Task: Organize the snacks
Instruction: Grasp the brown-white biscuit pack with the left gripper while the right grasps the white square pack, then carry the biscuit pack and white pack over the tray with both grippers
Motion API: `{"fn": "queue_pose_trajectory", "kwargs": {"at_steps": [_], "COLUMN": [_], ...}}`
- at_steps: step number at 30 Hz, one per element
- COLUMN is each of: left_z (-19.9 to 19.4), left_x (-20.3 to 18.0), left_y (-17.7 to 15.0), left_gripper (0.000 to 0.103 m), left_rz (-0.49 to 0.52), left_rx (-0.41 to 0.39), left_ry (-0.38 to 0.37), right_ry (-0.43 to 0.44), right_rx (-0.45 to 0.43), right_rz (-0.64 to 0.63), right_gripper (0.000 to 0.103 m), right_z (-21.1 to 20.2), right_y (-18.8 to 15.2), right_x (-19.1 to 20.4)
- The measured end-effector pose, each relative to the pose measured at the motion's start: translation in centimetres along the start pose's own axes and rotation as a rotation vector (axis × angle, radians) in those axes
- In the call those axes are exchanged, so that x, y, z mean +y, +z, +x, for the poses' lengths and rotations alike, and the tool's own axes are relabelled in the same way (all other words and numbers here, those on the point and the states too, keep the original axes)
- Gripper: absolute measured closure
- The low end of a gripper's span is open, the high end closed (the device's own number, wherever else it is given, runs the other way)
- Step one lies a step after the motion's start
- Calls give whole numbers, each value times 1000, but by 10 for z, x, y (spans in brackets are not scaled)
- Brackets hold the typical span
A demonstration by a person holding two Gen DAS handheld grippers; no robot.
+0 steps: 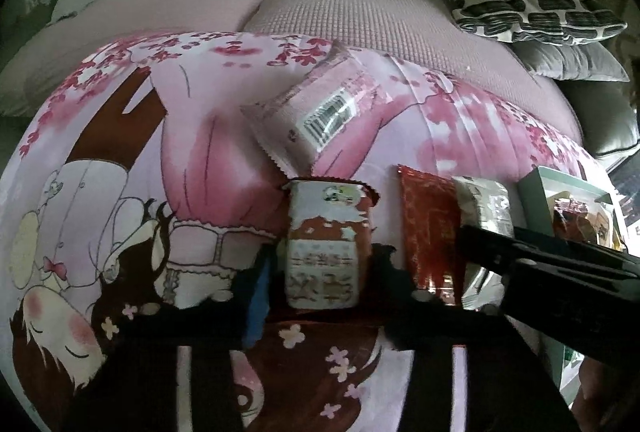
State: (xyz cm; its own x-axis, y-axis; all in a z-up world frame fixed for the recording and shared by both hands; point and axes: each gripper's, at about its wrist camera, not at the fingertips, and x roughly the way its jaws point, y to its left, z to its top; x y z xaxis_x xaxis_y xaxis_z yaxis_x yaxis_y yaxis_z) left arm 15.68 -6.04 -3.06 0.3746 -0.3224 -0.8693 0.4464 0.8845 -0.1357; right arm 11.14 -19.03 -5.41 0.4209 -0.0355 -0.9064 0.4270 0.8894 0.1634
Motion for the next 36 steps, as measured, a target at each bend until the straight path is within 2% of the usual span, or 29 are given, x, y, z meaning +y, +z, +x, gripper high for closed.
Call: {"fn": "queue_pose_trajectory", "kwargs": {"at_steps": [12,25,36], "left_z": [-22,-64,-97], "left_x": [6,13,9], "left_y": [-4,-16,-11], "left_gripper": [62,62,62], "left_rz": [-6,-40,-64], "left_rx": [-54,-116,-202], "left_ry": [30,83,48], "right_ry": [42,141,151], "right_rx": [-30,-129,-216], "right_rz": [27,96,159], "right_gripper": [49,49,49], "right_z": [-10,-59,-99], "right_y": [-7,-40,-76], "right_x": [-6,-10,-20]}}
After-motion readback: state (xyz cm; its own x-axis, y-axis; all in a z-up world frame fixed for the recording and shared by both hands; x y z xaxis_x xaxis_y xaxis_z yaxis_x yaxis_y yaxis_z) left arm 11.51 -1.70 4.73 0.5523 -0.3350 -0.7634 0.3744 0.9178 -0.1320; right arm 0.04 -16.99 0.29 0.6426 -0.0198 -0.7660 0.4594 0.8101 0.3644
